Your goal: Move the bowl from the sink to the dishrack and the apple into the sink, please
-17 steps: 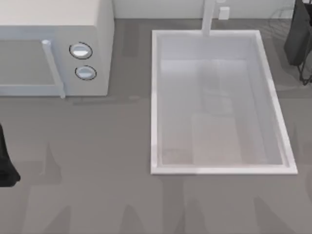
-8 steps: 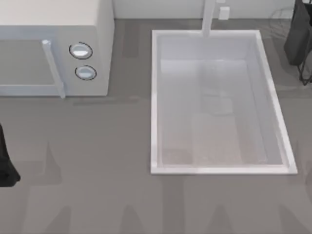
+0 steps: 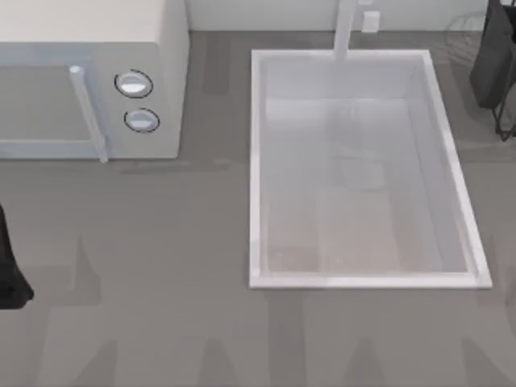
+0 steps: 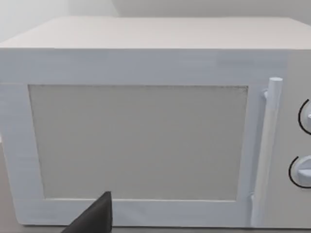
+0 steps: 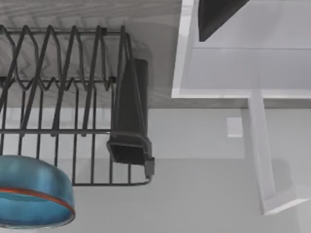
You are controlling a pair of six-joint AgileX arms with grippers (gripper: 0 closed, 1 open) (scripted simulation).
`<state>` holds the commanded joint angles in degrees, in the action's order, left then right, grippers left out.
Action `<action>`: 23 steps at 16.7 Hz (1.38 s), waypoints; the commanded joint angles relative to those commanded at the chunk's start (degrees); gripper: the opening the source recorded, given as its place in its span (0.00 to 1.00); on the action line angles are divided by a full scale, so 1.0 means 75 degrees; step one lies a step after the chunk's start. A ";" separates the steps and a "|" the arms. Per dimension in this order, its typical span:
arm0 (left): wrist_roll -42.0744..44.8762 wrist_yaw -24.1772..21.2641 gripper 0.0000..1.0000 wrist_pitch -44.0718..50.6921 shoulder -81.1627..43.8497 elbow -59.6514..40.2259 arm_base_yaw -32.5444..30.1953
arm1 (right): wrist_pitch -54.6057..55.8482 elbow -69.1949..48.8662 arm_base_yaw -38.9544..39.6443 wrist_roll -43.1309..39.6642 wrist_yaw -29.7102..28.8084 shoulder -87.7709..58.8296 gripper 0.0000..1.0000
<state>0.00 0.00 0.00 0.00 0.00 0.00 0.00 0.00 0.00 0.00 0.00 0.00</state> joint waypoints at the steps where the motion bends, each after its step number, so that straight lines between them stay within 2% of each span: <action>1: 0.0000 0.0000 1.00 0.0000 0.0000 0.0000 0.0000 | 0.0000 0.0000 0.0000 0.0000 0.0000 0.0000 1.00; 18: 0.0000 0.0000 1.00 0.0000 0.0000 0.0000 0.0000 | -0.0007 -0.0011 -0.0001 -0.0001 0.0001 -0.0011 1.00; 23: 0.0000 0.0000 1.00 0.0000 0.0000 0.0000 0.0000 | -0.1068 -0.1038 -0.0149 -0.0190 0.0042 -0.1238 1.00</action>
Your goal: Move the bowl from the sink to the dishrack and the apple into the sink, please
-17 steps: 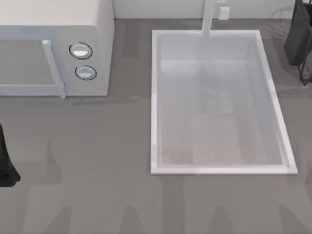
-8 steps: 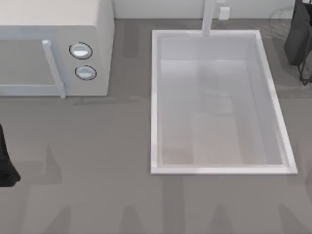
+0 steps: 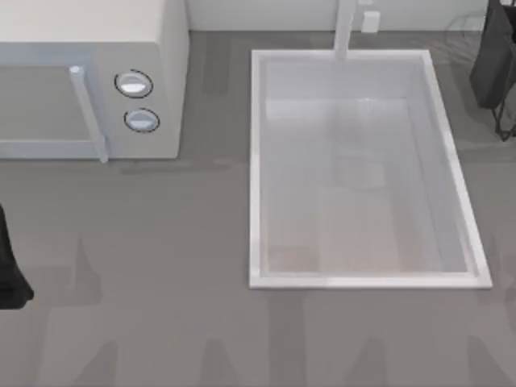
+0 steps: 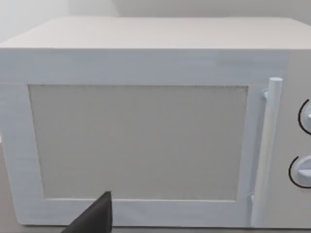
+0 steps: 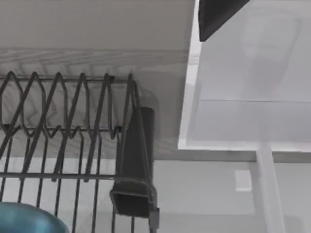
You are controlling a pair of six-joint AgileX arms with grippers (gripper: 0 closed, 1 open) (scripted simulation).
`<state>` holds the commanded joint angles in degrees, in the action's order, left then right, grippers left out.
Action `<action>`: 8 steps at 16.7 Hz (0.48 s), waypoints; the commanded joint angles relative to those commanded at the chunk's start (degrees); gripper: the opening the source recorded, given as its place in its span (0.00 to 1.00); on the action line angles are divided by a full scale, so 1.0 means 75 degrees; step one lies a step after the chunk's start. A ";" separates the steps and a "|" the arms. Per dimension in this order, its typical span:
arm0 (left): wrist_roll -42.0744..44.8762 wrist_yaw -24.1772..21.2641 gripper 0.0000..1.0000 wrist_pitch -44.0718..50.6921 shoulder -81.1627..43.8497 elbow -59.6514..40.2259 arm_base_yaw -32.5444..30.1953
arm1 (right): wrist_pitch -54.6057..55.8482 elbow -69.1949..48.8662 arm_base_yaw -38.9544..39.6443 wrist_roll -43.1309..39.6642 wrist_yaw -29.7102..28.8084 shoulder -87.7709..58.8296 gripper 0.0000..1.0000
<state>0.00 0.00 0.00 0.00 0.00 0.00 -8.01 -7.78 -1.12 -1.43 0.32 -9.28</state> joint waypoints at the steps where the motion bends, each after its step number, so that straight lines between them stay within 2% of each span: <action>1: 0.0000 0.0000 1.00 0.0000 0.0000 0.0000 0.0000 | -0.0378 -0.0352 -0.0066 -0.0064 0.0001 -0.0485 1.00; 8: 0.0000 0.0000 1.00 0.0000 0.0000 0.0000 0.0000 | -0.3695 -0.3382 -0.0702 -0.0600 -0.0043 -0.5138 1.00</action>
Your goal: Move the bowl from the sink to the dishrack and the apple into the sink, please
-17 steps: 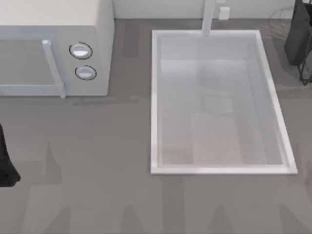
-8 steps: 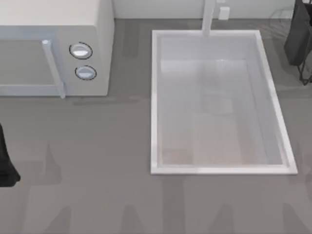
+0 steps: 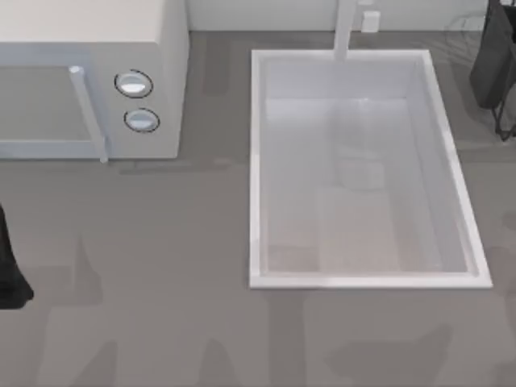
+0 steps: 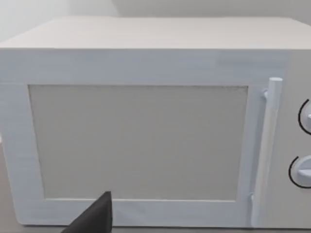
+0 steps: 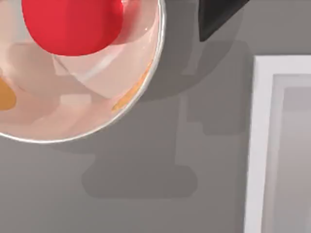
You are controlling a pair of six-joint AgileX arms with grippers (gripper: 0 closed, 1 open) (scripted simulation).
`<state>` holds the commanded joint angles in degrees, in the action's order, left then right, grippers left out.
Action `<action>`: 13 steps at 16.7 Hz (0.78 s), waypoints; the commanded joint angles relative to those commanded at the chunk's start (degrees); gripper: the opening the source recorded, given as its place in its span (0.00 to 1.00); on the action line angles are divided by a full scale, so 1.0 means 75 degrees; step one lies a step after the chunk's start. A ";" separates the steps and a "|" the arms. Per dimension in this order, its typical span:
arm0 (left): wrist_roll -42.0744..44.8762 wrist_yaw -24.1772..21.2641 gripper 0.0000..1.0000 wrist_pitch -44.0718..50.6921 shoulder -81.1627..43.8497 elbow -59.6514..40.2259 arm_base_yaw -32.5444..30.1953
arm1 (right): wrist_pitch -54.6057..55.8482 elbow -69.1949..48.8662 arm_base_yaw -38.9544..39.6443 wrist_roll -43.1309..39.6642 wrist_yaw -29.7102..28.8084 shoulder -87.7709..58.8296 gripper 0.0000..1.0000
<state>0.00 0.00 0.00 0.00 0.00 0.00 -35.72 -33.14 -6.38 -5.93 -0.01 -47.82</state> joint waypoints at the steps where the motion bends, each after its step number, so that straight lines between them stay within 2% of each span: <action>1: 0.0000 0.0000 1.00 0.0000 0.0000 0.0000 0.0000 | -0.0487 -0.0443 -0.0092 -0.0079 -0.0005 -0.0711 1.00; 7: 0.0000 0.0000 1.00 0.0000 0.0000 0.0000 0.0000 | -0.2824 -0.2565 -0.0500 -0.0474 -0.0008 -0.4121 1.00; 13: 0.0000 0.0000 1.00 0.0000 0.0000 0.0000 0.0000 | -0.3448 -0.3123 -0.0593 -0.0588 0.0000 -0.4954 1.00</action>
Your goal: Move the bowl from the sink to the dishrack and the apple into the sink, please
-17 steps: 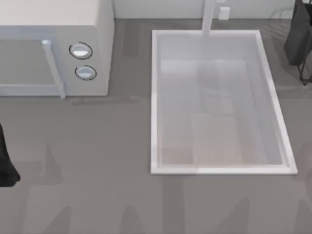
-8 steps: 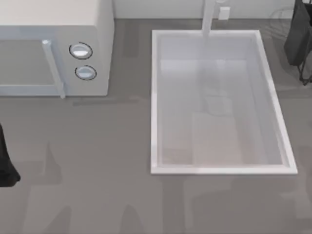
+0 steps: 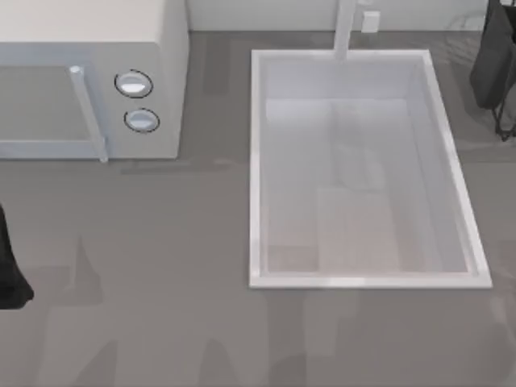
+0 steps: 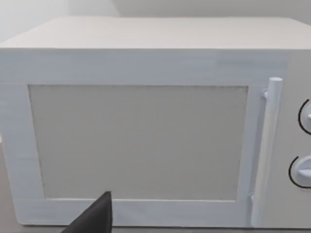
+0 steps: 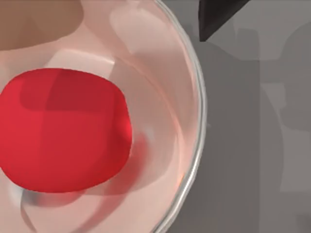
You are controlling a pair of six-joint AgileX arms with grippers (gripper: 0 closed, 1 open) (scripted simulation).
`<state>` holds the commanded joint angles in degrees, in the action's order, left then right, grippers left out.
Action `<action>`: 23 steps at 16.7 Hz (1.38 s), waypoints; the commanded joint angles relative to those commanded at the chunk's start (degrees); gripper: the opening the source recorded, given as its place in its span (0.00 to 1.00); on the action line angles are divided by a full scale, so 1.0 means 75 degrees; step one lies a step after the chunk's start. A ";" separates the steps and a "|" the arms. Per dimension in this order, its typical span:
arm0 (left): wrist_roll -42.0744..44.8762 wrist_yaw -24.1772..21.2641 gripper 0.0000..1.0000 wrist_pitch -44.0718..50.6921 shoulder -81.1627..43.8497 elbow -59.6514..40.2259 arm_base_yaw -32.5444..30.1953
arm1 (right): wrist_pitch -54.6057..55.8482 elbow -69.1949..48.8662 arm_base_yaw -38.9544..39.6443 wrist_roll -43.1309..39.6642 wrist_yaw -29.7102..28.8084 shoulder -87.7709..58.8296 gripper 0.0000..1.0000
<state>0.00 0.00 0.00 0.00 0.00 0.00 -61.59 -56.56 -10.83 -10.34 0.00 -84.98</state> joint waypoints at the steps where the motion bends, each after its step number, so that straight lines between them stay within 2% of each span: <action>1: 0.0000 0.0000 1.00 0.0000 0.0000 0.0000 0.0000 | 0.0000 0.0000 0.0000 0.0000 0.0000 0.0000 1.00; 6: 0.0000 0.0000 1.00 0.0000 0.0000 0.0000 0.0000 | 0.0559 0.0281 0.0037 0.0014 0.0007 -0.0181 1.00; 15: 0.0000 0.0000 1.00 0.0000 0.0000 0.0000 0.0000 | 0.3505 0.1900 0.0026 0.0057 -0.0003 -0.1573 1.00; 20: 0.0000 0.0000 1.00 0.0000 0.0000 0.0000 0.0000 | 0.3669 0.2004 0.0029 0.0055 -0.0001 -0.1665 1.00; 23: 0.0000 0.0000 1.00 0.0000 0.0000 0.0000 0.0000 | 0.3669 0.2004 0.0029 0.0055 -0.0001 -0.1665 0.77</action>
<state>0.00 0.00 0.00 0.00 0.00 0.00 -34.07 -41.53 -10.61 -9.92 -0.01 -97.46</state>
